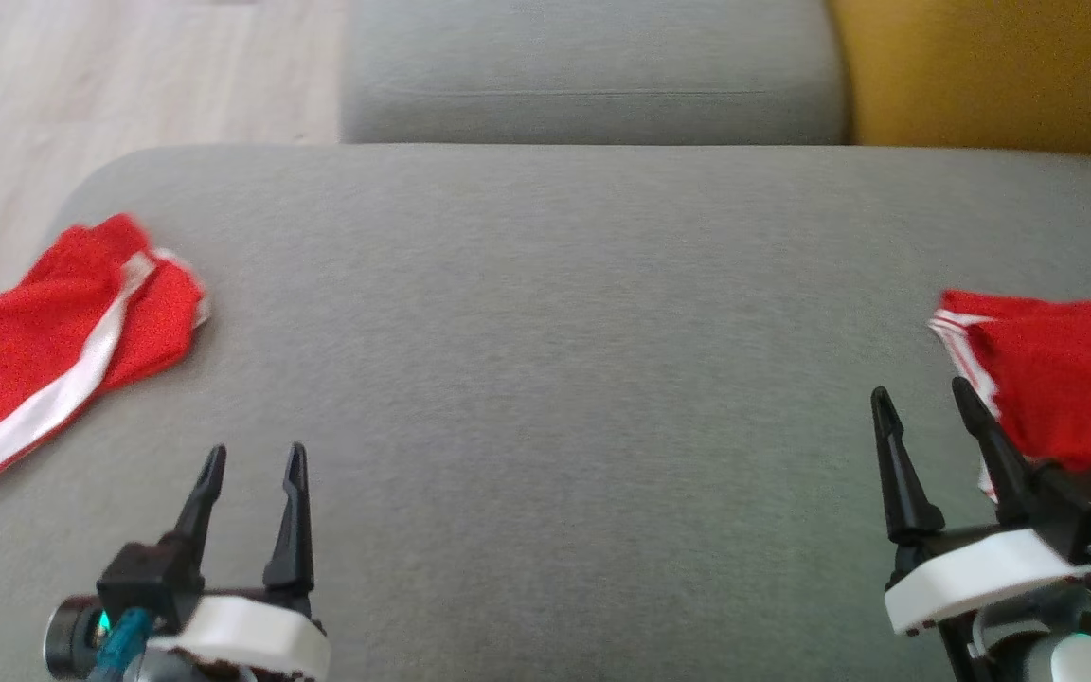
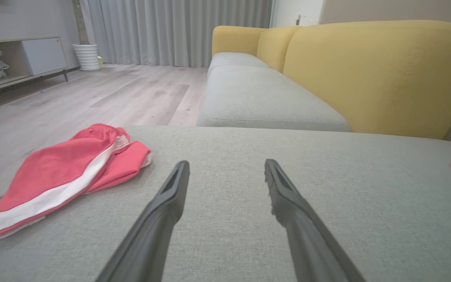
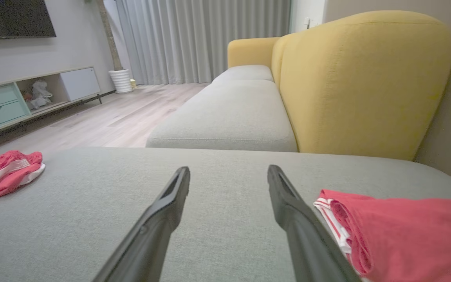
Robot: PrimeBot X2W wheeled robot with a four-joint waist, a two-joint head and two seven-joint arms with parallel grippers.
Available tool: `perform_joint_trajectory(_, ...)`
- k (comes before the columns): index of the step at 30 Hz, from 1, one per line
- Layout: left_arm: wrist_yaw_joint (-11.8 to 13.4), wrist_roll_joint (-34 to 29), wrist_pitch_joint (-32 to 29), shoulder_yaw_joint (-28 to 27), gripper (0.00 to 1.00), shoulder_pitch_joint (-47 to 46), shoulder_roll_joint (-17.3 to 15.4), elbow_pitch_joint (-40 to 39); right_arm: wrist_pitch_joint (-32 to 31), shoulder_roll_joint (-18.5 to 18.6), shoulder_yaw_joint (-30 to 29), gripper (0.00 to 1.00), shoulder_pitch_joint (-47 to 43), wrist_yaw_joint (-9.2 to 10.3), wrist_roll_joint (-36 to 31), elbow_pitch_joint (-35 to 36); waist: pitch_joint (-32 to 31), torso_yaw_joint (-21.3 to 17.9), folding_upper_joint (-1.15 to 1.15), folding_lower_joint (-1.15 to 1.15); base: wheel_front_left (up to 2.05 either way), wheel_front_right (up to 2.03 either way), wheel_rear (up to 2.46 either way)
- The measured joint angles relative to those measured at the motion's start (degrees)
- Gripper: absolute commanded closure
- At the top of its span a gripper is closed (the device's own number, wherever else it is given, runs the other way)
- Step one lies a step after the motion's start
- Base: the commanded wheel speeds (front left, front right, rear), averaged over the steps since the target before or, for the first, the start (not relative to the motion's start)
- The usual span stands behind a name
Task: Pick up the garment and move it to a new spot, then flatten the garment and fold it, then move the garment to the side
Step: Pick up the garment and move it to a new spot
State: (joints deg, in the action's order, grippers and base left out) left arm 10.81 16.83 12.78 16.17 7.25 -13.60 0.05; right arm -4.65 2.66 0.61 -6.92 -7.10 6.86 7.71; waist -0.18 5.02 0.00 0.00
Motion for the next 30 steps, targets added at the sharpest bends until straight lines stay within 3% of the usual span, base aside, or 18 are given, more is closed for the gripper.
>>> perform_joint_trajectory(15, 0.3, 0.5, 1.3, -2.0, 0.0, -3.1, -0.1, 0.1, -0.4, -0.1, 2.2, 0.0, -0.8, -0.01, 0.2, 1.6, -0.1, 14.4, 0.0, 0.0, 0.0, 0.0, 0.0)
perform_joint_trajectory(30, 0.3, 0.6, 1.4, -2.2, 0.0, -3.3, 0.0, 0.3, -1.2, -0.1, 2.6, 0.0, -0.6, -0.01, 0.2, 2.8, 1.8, 15.5, 0.0, 0.0, 0.0, 0.0, 0.0)
